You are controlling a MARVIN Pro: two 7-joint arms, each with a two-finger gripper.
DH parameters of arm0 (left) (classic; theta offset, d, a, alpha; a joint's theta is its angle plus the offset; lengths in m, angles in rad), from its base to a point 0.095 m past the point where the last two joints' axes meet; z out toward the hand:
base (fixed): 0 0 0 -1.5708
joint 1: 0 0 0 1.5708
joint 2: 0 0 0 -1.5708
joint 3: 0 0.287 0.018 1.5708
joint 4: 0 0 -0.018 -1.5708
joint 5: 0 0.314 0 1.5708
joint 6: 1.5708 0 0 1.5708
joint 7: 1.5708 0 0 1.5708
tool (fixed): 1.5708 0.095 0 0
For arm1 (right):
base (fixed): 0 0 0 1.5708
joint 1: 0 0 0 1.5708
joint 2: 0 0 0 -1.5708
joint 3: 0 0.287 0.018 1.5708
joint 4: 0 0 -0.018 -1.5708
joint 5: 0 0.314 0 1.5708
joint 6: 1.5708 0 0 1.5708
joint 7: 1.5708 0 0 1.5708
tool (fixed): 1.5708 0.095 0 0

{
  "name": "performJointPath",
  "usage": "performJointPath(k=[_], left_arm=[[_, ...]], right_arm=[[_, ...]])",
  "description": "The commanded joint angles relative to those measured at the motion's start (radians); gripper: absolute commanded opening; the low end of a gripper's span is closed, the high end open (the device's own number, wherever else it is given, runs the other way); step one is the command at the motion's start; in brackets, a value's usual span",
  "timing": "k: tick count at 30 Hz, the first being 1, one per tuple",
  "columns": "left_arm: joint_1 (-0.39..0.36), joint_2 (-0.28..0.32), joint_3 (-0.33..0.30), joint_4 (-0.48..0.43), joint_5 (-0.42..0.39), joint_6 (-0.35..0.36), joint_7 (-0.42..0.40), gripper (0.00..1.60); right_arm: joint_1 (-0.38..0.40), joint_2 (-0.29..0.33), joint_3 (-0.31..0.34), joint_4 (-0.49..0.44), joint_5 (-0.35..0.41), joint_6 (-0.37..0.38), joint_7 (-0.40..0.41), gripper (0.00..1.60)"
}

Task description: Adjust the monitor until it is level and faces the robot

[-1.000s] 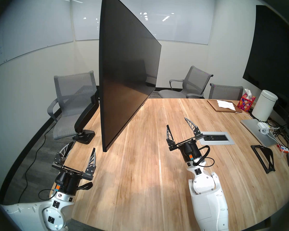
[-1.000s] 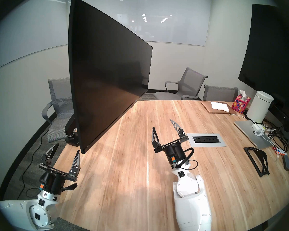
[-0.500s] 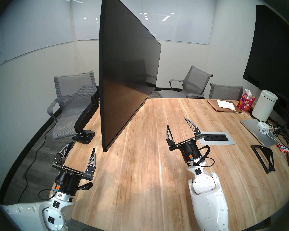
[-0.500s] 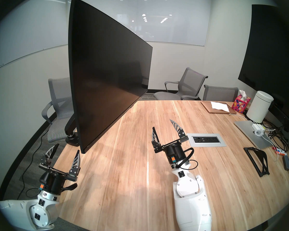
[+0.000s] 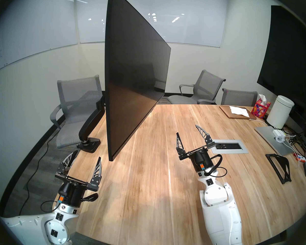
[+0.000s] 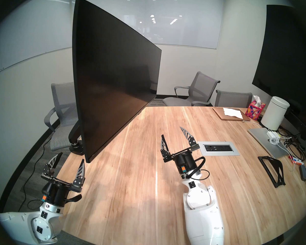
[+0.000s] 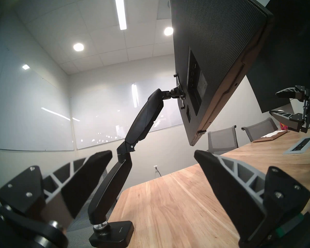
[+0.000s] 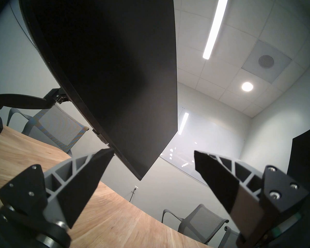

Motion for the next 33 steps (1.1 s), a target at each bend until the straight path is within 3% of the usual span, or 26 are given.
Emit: performJointPath(k=[1, 31, 33], left_arm=[[-0.002, 0.001, -0.002, -0.007, 0.0, -0.002, 0.0, 1.6], [-0.002, 0.001, -0.001, -0.007, 0.0, -0.002, 0.0, 1.6], [-0.002, 0.001, -0.001, -0.007, 0.0, -0.002, 0.0, 1.6]], right_arm=[[0.004, 0.0, 0.0, -0.016, 0.0, -0.001, 0.0, 1.6], [-0.006, 0.001, -0.009, -0.029, -0.016, 0.029, -0.028, 1.6], [-0.005, 0.008, -0.005, -0.032, -0.026, 0.001, -0.029, 1.6]])
